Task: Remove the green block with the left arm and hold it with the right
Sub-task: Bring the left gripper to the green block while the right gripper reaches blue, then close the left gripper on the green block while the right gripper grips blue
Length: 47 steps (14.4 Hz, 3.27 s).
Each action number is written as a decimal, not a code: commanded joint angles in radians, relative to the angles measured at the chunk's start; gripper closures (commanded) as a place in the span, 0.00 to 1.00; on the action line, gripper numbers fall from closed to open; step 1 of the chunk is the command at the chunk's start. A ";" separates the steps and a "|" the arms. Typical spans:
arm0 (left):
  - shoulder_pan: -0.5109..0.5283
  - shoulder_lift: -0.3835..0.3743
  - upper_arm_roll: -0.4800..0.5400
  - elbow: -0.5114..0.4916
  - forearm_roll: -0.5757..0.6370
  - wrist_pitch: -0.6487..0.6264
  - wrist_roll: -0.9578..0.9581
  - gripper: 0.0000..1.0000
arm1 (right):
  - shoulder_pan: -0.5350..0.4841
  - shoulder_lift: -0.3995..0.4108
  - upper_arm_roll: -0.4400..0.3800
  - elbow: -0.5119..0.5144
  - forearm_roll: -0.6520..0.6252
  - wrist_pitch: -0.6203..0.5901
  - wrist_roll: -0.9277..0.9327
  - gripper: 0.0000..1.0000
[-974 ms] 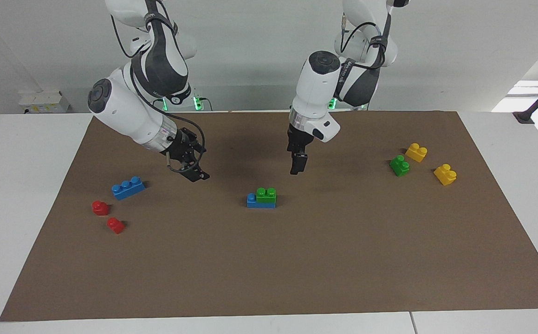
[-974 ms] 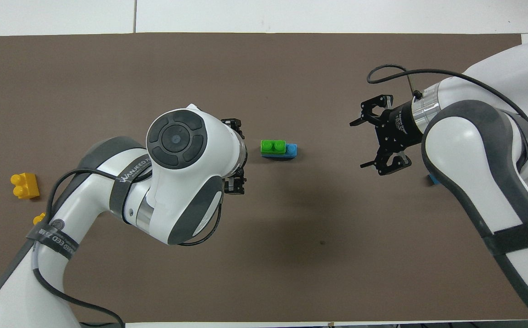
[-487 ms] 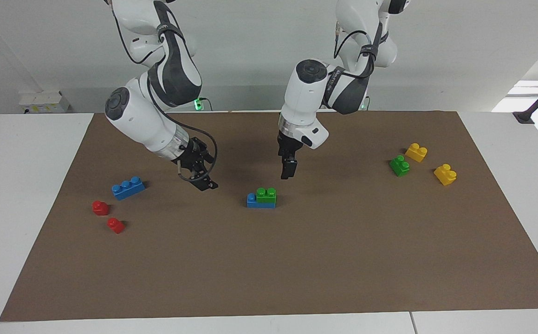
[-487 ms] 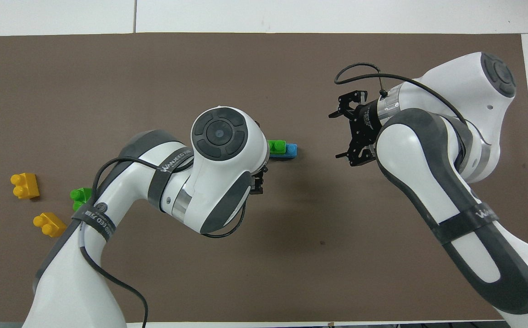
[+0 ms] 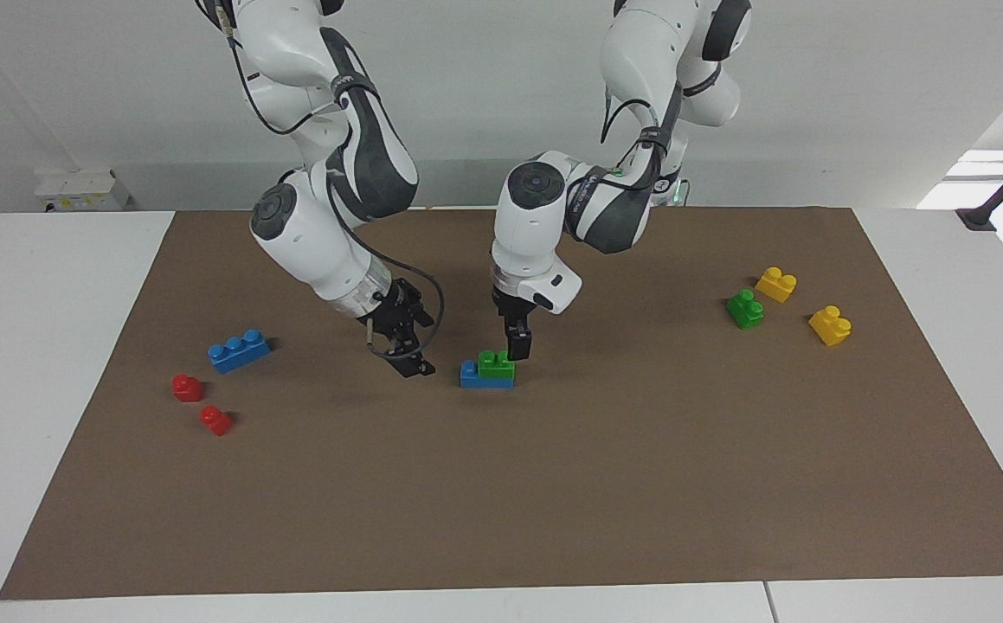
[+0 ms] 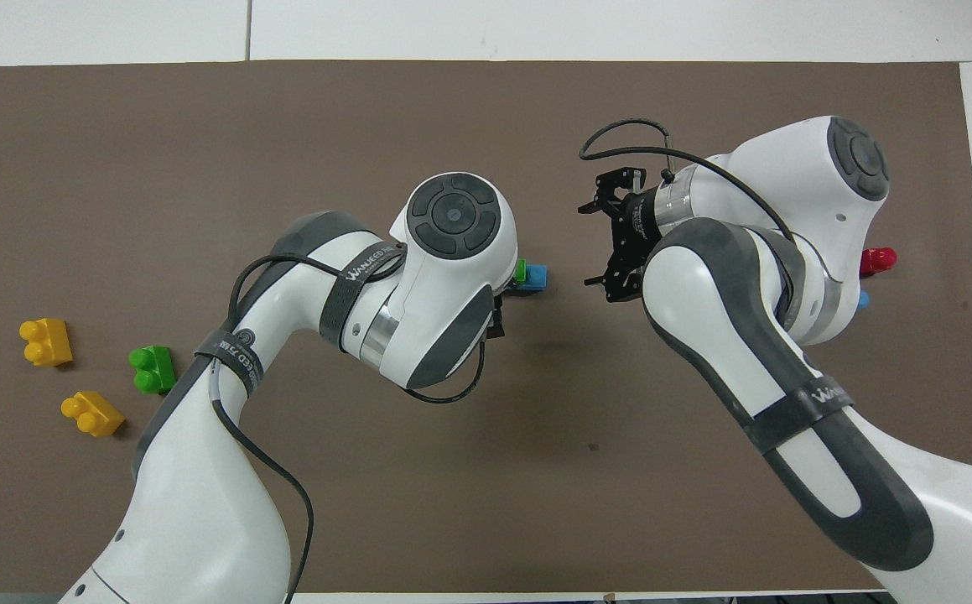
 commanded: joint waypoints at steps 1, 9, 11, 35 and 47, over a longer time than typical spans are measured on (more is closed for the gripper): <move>-0.013 0.043 0.013 0.056 0.034 -0.011 -0.051 0.00 | 0.007 0.007 0.000 -0.023 0.021 0.039 0.007 0.03; -0.011 0.063 0.013 0.051 0.052 0.075 -0.082 0.00 | 0.041 0.053 0.001 -0.023 0.022 0.111 0.021 0.03; -0.011 0.063 0.014 0.045 0.057 0.101 -0.090 0.00 | 0.048 0.065 0.001 -0.023 0.022 0.132 0.022 0.03; -0.014 0.064 0.014 -0.034 0.080 0.164 -0.108 0.00 | 0.133 0.148 0.001 -0.082 0.082 0.346 0.018 0.02; -0.014 0.063 0.014 -0.036 0.078 0.167 -0.108 0.00 | 0.151 0.151 0.001 -0.102 0.087 0.375 0.016 0.08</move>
